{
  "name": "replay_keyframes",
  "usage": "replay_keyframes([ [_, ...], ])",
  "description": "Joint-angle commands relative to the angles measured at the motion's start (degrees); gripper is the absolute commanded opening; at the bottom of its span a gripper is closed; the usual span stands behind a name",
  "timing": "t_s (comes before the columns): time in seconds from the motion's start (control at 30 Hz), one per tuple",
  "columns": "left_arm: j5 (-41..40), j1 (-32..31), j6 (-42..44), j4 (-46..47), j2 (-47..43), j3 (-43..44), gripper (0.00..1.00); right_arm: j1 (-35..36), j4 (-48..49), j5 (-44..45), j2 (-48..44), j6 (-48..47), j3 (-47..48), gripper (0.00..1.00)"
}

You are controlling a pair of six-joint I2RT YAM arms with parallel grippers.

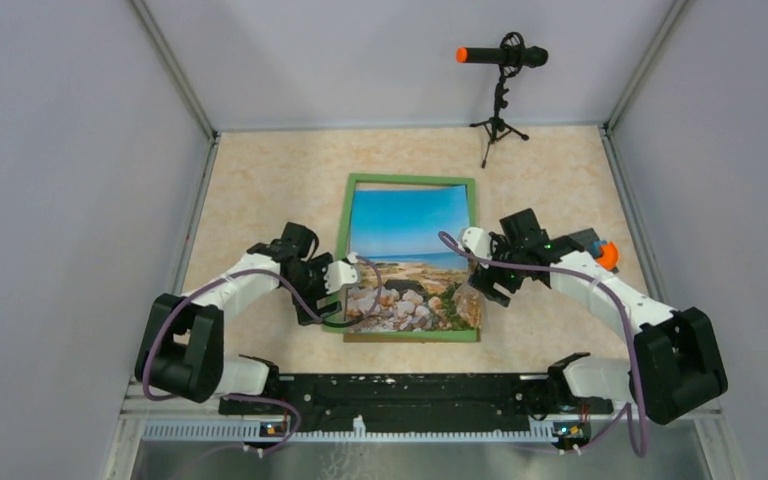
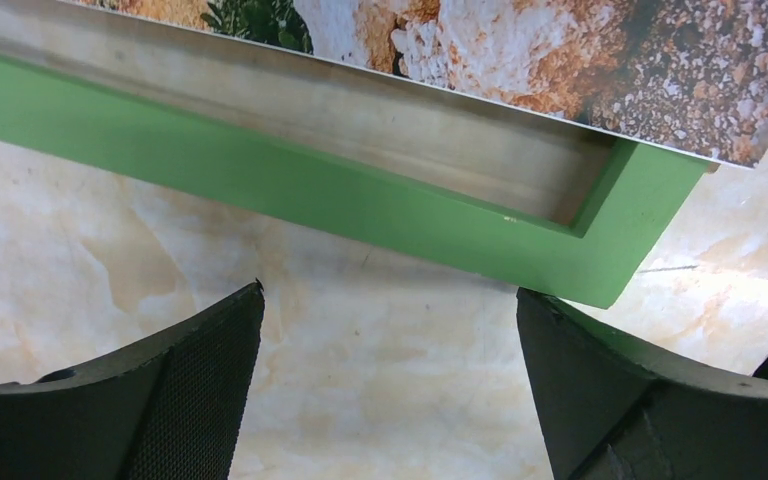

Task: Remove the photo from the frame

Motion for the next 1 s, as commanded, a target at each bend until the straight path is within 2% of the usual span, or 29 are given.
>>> replay_keyframes([
  [0.0,2.8,-1.8,-3.4,2.8,0.0,0.4,0.99,-2.0,2.7,3.3,2.2,-3.2,-1.1,0.76],
  [0.13,2.7,-1.5,-5.9,1.1,0.0,2.7,0.99,-2.2,4.1,2.7,3.6,-4.2,-1.9,0.75],
  [0.4,7.7,-0.4,-8.7,0.0,-1.5,4.8,0.99,-1.1,4.8,-2.2,8.9,0.6,0.8,0.69],
  [0.67,9.3,-0.1,-10.7,0.4,-2.6,4.2,0.99,1.9,4.5,-2.4,7.2,5.6,2.9,0.69],
  [0.83,11.3,0.1,-12.8,0.5,-3.0,4.5,0.99,0.4,2.6,-3.2,5.5,6.6,6.0,0.7],
  [0.97,16.6,2.8,-15.5,-1.3,-3.4,8.4,0.99,-2.6,-1.3,-7.9,3.6,6.9,11.9,0.73],
])
